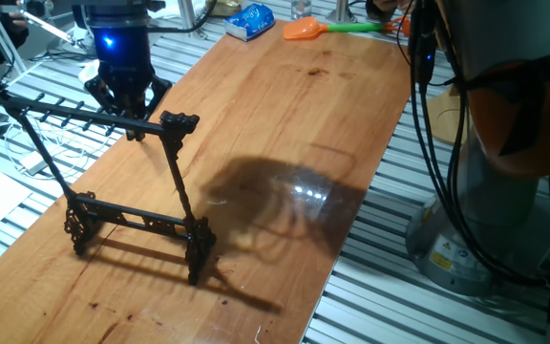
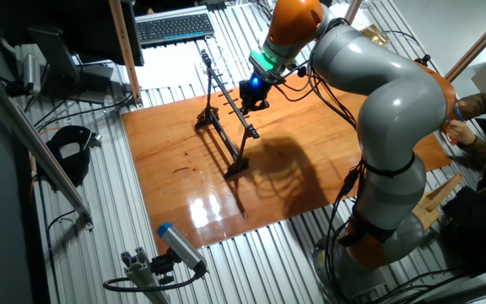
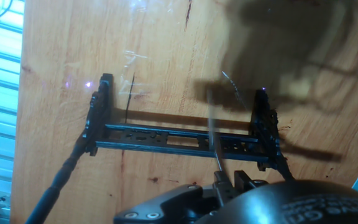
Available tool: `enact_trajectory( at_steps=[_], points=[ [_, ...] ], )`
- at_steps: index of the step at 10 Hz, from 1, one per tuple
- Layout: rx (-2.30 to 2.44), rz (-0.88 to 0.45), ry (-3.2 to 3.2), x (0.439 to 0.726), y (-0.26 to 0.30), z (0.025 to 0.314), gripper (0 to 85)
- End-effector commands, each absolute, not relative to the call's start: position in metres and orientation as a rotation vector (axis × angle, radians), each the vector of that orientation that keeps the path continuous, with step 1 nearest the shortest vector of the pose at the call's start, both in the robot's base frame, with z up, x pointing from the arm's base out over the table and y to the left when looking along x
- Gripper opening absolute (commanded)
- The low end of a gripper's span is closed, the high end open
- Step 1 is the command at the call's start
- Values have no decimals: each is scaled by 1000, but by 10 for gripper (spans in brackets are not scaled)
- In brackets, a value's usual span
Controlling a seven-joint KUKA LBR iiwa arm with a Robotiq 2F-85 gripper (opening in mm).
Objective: Place the brush on the pen rack
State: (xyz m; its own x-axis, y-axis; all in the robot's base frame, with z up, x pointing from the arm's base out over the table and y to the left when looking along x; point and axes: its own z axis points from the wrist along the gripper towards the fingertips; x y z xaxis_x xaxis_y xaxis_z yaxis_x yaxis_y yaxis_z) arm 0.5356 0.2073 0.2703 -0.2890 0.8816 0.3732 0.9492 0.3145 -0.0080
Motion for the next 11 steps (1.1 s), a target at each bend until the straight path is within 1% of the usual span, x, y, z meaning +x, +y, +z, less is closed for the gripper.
enact_trajectory(
  at_steps=[1, 11],
  points=[
    [-1648, -307, -2279, 536, 207, 271, 170],
    [-1657, -303, -2281, 541, 206, 273, 170]
  ],
)
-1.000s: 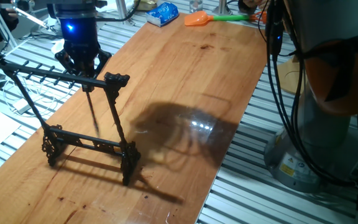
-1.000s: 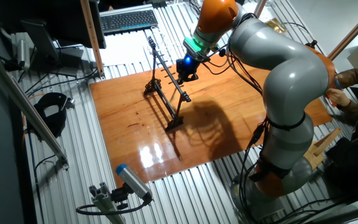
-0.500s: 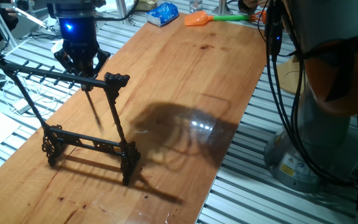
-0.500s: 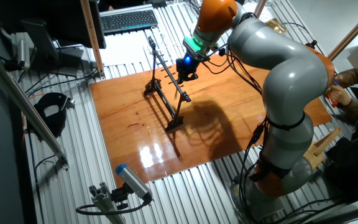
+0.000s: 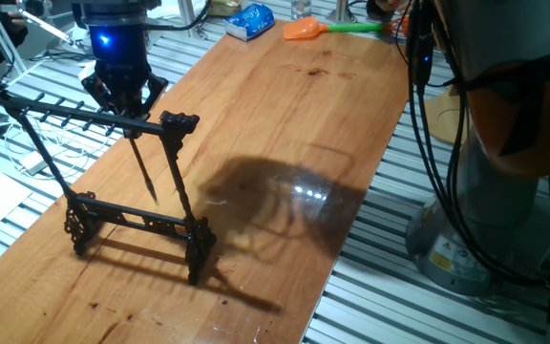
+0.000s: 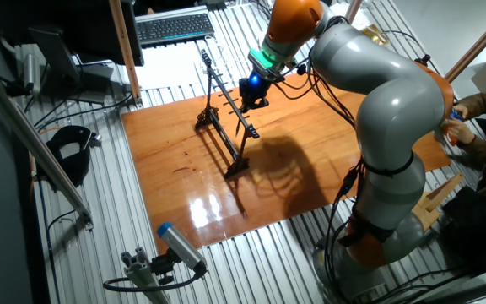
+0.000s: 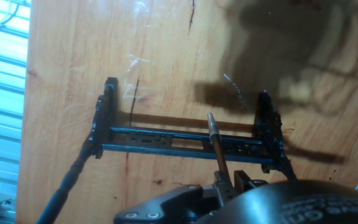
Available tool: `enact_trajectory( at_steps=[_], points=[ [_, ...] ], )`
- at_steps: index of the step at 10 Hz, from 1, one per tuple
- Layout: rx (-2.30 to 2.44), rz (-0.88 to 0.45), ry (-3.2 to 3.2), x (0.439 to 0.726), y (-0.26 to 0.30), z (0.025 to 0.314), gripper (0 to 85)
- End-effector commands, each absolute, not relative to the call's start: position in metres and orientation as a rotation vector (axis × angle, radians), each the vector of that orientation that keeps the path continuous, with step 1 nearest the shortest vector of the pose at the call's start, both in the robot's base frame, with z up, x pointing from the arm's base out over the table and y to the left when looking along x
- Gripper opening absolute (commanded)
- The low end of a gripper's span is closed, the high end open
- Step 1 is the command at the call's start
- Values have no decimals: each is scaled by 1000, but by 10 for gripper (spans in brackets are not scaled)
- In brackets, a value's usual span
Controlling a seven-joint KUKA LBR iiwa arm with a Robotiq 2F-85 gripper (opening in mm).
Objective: Place the brush on the pen rack
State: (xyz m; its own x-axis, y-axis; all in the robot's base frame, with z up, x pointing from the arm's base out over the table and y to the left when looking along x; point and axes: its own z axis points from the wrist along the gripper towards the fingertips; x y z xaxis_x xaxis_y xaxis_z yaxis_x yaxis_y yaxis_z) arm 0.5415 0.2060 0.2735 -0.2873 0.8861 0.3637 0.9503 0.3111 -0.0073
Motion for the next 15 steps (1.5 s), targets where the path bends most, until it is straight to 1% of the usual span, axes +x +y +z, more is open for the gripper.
enact_trajectory(
  at_steps=[1, 3, 4, 9, 13, 15],
  points=[
    [-1655, -301, -2282, 542, 206, 274, 170],
    [-1644, -298, -2290, 546, 204, 276, 170],
    [-1637, -298, -2292, 548, 202, 278, 0],
    [-1697, -335, -2302, 550, 201, 279, 0],
    [-1752, -314, -2330, 553, 200, 278, 0],
    [-1782, -336, -2318, 552, 202, 278, 0]
  ],
)
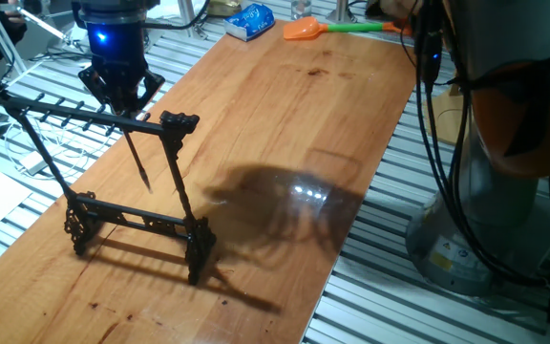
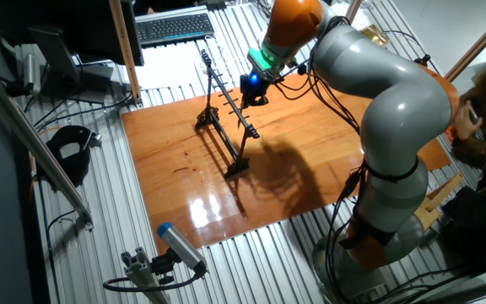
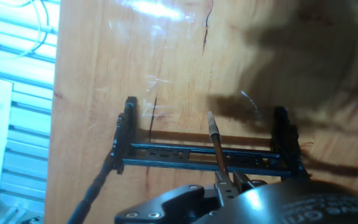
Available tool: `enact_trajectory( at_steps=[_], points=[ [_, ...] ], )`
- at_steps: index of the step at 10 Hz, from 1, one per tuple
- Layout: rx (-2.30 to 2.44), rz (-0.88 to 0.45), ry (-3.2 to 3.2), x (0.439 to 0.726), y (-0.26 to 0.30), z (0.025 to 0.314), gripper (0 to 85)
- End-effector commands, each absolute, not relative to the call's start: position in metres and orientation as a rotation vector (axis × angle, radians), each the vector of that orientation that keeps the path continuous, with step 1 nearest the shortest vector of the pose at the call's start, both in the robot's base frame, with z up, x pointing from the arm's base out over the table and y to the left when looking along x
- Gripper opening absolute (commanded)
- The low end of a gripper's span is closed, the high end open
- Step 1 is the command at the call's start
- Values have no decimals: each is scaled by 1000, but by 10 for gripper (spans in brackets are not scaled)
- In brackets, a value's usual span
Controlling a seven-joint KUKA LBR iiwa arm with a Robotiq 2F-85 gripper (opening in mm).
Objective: Place the brush on the pen rack
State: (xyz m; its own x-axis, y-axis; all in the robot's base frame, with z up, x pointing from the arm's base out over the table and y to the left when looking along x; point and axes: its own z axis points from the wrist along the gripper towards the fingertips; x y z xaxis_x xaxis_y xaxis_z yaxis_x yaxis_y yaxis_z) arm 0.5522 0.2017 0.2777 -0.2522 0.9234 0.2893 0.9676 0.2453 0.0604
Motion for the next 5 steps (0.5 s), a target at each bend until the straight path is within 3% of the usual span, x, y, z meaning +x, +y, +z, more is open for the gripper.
enact_trajectory(
  at_steps=[1, 5],
  points=[
    [-1791, -336, -2320, 552, 202, 278, 0],
    [-1822, -335, -2369, 550, 204, 277, 0]
  ],
)
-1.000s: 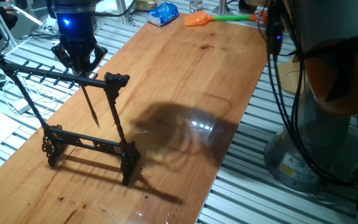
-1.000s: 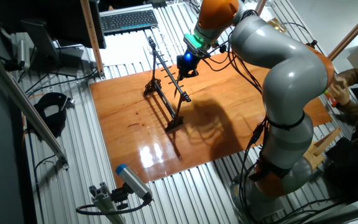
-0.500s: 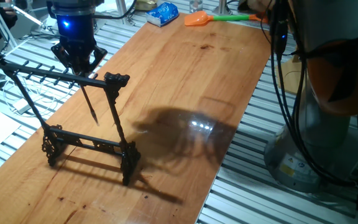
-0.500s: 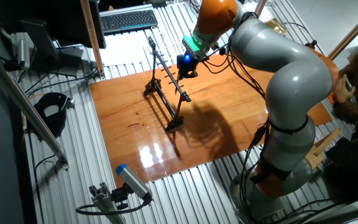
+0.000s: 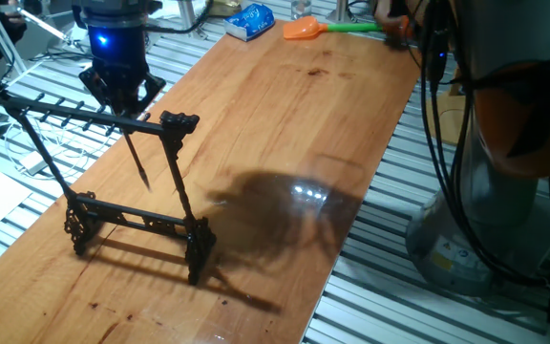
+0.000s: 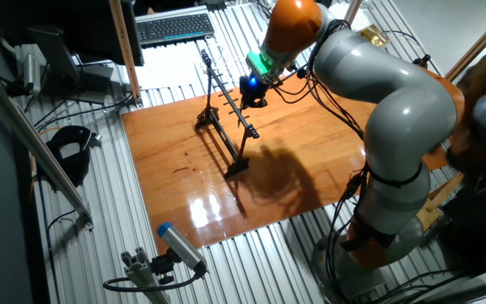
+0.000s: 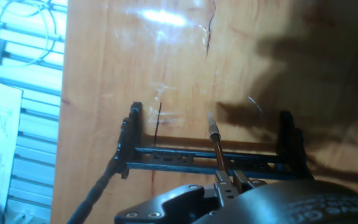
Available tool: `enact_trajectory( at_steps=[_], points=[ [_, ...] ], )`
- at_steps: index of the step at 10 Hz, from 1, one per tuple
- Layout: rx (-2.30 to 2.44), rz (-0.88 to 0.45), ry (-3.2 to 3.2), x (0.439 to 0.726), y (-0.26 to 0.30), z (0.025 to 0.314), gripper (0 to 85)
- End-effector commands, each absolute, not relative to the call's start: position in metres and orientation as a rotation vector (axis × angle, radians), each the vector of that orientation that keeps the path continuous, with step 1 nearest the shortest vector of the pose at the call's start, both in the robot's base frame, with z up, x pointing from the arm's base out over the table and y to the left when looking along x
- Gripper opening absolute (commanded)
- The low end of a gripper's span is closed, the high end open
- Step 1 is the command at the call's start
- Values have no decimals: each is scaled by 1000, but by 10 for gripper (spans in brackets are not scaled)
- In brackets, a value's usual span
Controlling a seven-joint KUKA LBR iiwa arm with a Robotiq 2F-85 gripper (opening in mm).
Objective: Place the brush on the pen rack
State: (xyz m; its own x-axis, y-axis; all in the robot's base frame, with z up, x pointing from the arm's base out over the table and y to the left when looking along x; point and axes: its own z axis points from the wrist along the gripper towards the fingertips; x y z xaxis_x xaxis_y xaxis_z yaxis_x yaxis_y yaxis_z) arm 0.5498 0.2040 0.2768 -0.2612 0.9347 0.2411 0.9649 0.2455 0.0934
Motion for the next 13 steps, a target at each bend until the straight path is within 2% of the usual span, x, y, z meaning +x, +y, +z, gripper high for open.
enact_trajectory(
  at_steps=[1, 7, 12, 13],
  points=[
    [-1828, -341, -2374, 549, 204, 277, 0],
    [-1876, -354, -2398, 543, 208, 274, 0],
    [-1830, -330, -2408, 550, 203, 273, 0],
    [-1821, -318, -2407, 553, 202, 273, 170]
  ],
)
